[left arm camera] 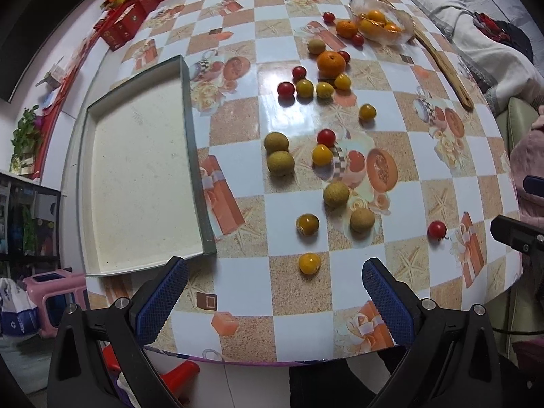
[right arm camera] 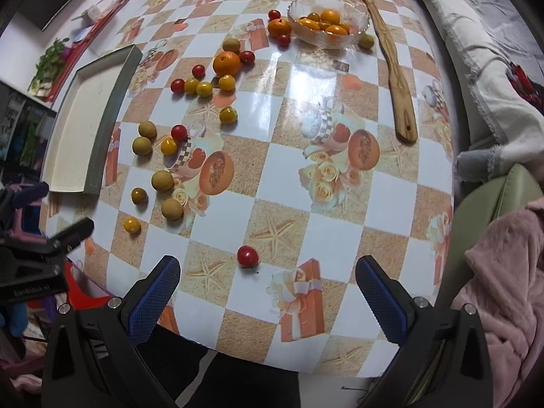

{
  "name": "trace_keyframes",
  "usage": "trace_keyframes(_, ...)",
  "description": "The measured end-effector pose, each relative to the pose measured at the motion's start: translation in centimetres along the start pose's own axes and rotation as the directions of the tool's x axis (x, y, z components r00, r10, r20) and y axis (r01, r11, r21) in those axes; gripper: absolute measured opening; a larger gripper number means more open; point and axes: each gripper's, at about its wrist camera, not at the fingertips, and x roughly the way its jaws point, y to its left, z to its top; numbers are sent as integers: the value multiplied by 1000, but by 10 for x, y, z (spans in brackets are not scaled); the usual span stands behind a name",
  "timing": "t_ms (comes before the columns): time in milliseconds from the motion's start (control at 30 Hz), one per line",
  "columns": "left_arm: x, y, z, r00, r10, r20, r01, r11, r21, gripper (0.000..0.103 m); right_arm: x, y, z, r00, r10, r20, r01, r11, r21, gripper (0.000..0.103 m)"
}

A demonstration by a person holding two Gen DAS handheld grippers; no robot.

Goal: Organize fruits
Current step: 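Move both grippers over the scattered cherry tomatoes on the table, then grasp a yellow cherry tomato with the left gripper while the right grasps a red one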

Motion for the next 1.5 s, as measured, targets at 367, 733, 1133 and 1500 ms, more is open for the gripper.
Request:
trace_keyframes(367,20,0,-15,999,-42,4,42,998,56,103,18,10,-23,999,-27,-25,28,997,71,103)
trace_keyframes(733,68,-19,-25,998,-41,-42,44,997,63,94,66,9,-30,996,-36,-77,45,993,109,102)
trace_keyframes(1133,95,-18,-22,998,-32,-48,33,999,11,75,105,21,-28,995,-35,-92,42,995,85,73)
trace_keyframes(1500,83,-22,-13,989,-146,-37,147,989,9,22,98,28,-24,996,25,-81,-16,994,107,23)
